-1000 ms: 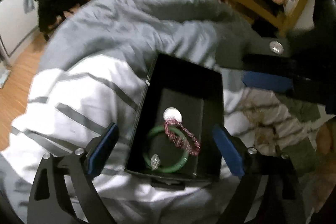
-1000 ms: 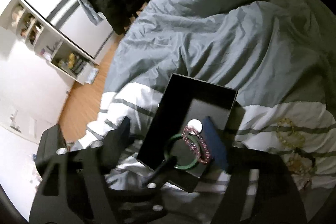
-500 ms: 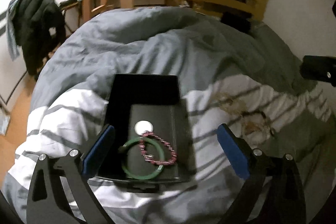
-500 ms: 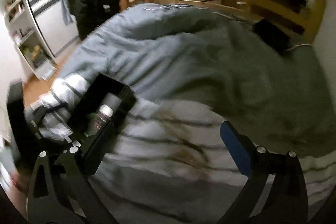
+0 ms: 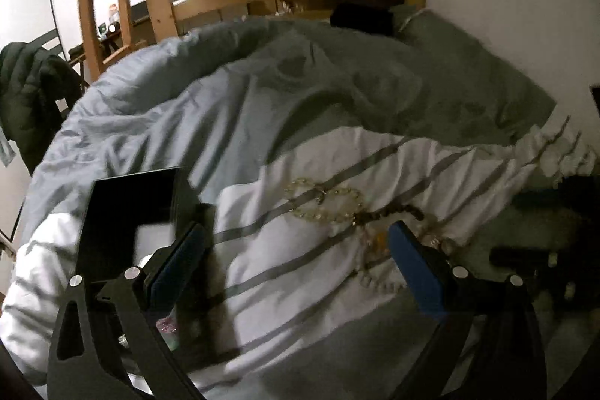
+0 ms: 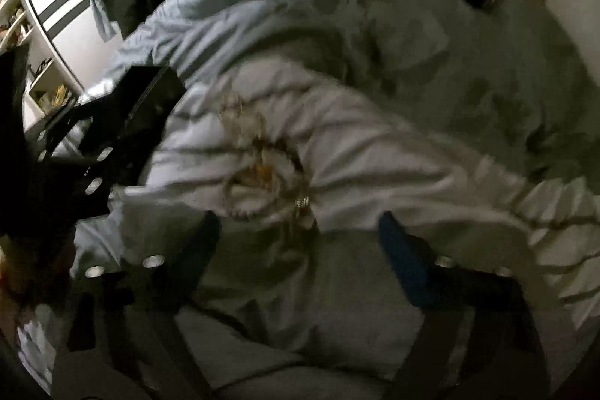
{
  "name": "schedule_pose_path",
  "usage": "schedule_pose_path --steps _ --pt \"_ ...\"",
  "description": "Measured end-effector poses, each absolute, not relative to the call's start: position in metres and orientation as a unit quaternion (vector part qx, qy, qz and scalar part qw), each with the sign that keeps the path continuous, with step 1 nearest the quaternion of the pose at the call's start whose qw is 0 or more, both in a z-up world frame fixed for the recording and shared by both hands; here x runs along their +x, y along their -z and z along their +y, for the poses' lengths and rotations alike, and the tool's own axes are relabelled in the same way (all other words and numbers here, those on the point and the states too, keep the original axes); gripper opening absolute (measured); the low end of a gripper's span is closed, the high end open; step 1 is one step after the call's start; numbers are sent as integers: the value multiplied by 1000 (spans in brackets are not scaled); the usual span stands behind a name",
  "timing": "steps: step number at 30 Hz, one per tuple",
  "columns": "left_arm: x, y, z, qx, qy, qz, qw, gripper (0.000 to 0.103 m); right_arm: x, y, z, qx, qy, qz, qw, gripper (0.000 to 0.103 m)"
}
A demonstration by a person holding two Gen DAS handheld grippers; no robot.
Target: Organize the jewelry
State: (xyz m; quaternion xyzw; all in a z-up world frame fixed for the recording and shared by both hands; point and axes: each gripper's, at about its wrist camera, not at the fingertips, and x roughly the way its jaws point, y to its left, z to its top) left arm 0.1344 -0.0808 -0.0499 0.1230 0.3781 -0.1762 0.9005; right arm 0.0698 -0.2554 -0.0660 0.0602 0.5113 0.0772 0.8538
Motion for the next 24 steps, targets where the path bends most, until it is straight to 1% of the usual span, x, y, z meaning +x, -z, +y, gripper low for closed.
schedule_pose_path --steps 1,5,7,9,10,11,12,14,15,16,17,18,20,21,23,24 --pt "142 59 -90 129 175 385 897 96 70 71 -253 59 -83 515 851 72" --pt "165 82 -111 142 174 394 891 96 80 85 -249 65 -97 524 844 70" --pt "177 90 -114 134 185 388 893 96 92 101 -246 74 -109 540 831 58" --pt "189 99 -114 128 194 394 889 96 101 116 -242 58 -97 558 822 54" --pt "198 107 -113 121 197 408 883 96 104 121 -240 53 -93 562 820 54" --pt "203 111 -112 114 200 415 880 89 107 124 -239 52 -97 562 820 54" --pt "206 115 -110 103 206 424 876 84 109 125 -239 54 -99 559 821 54" --pt "210 123 -107 88 219 439 867 67 113 129 -240 63 -104 556 822 47" --pt "210 124 -108 89 221 439 866 66 115 131 -241 66 -103 557 821 38" --pt "211 125 -108 89 222 439 866 63 117 133 -242 69 -103 557 821 33" --pt "212 126 -107 84 223 441 865 55 118 133 -243 72 -104 556 822 29" --pt "212 126 -105 80 219 442 866 51 119 133 -244 75 -106 554 823 20" --pt "213 123 -101 69 219 442 867 39 119 131 -245 81 -107 549 825 19" --pt "212 120 -98 61 218 443 868 35 118 129 -245 83 -108 544 828 17" --pt "212 114 -92 42 218 444 868 24 116 120 -247 92 -113 525 838 17" --pt "212 111 -90 37 218 444 868 22 115 115 -249 96 -114 515 844 17"
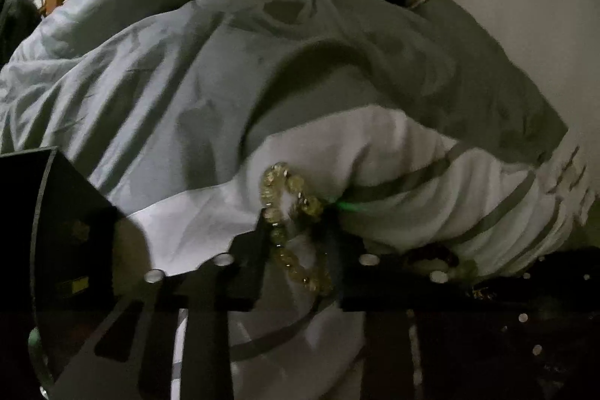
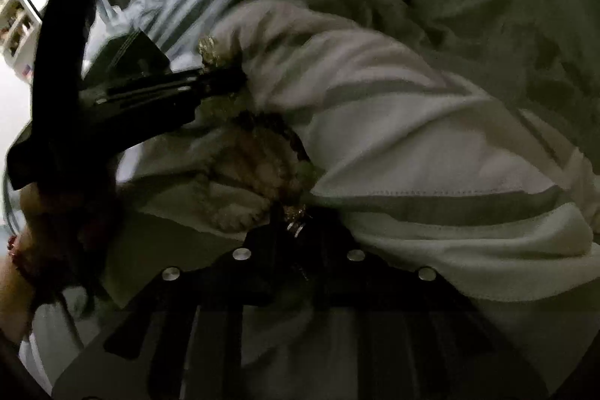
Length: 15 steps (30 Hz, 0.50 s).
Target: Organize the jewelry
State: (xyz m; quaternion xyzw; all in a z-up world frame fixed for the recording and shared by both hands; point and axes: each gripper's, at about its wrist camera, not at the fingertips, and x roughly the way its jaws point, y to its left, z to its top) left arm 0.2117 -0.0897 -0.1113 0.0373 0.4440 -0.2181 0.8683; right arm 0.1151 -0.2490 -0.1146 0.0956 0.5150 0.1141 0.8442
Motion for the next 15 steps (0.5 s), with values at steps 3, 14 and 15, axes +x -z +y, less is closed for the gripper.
schedule_pose_path --steps 3,14,15 --pt "205 99 -85 34 213 437 873 12 111 104 -253 110 -113 490 857 17" --pt "176 66 -75 28 213 424 880 6 96 79 -263 132 -119 441 880 17" --pt "174 68 -76 32 211 429 878 6 95 76 -263 133 -119 439 881 17"
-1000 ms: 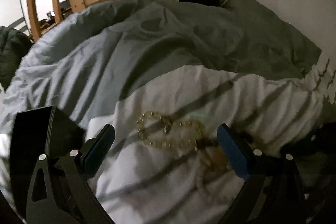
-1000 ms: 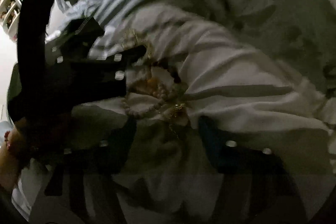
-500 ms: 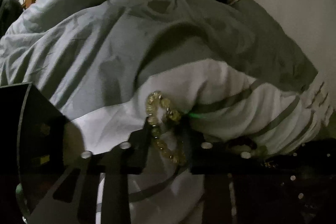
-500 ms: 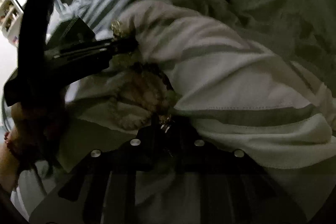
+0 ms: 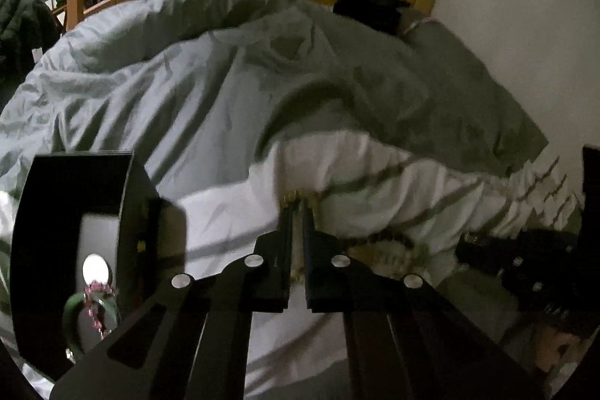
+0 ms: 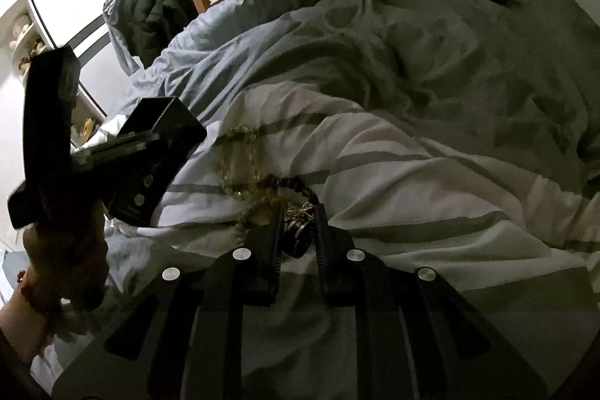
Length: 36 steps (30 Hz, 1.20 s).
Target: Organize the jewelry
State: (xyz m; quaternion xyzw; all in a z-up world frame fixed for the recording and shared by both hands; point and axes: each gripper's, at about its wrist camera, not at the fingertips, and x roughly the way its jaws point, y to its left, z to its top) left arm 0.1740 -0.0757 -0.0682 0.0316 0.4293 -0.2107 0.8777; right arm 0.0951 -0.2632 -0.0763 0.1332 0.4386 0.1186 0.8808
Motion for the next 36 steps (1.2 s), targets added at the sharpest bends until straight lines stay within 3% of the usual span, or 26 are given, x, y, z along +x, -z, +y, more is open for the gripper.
schedule_pose_path --steps 1,2,3,4,8,9,10,11,14,18,36 --pt "174 71 -77 36 205 436 875 20 94 75 -263 134 -118 438 881 17" --pt "175 76 -79 41 200 444 872 65 93 74 -263 133 -118 437 882 17" --pt "175 78 -81 45 195 443 874 80 92 73 -262 131 -119 436 882 17" --pt "172 80 -83 53 194 426 882 83 92 73 -261 130 -121 436 882 17" --pt "179 97 -97 91 182 440 874 80 93 75 -262 127 -124 440 880 17" --pt "183 102 -98 92 183 446 871 73 94 76 -262 128 -125 441 879 17" --pt "187 107 -99 88 188 457 865 43 94 77 -262 129 -126 441 879 17" --pt "193 115 -98 78 193 473 856 26 94 77 -262 130 -128 440 879 17" --pt "202 119 -89 55 193 476 856 14 98 81 -263 138 -131 441 877 17" --pt "207 105 -81 27 193 468 862 8 100 83 -265 142 -130 442 876 17" --pt "172 27 -48 4 184 407 895 8 92 72 -273 157 -120 418 886 17"
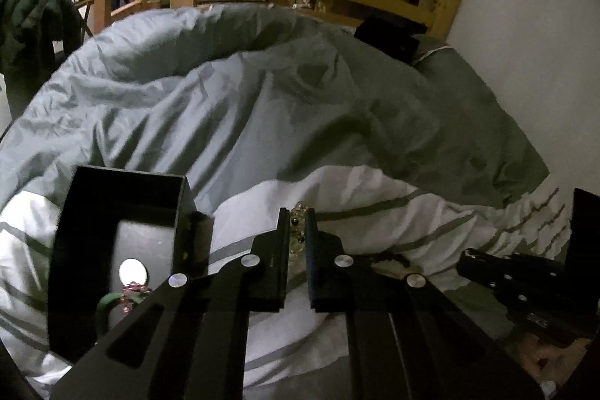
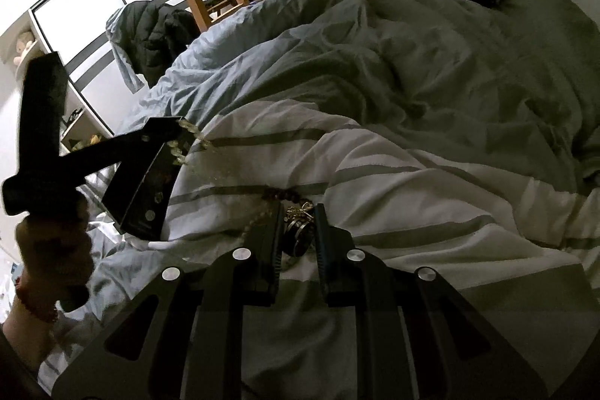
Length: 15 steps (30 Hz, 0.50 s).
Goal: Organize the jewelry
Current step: 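Lower the yellow bracelet and the ring into the black box and open both tools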
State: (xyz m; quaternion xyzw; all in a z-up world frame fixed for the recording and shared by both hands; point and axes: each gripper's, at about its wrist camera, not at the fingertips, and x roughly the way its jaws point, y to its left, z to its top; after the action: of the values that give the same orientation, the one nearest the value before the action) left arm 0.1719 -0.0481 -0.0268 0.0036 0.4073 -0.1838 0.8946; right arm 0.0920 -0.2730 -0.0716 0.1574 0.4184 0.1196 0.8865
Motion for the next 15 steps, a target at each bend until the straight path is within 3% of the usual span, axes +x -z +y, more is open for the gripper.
schedule_pose_path --steps 15 --pt "130 -17 -12 6 161 397 904 8 80 58 -262 118 -106 402 902 17"
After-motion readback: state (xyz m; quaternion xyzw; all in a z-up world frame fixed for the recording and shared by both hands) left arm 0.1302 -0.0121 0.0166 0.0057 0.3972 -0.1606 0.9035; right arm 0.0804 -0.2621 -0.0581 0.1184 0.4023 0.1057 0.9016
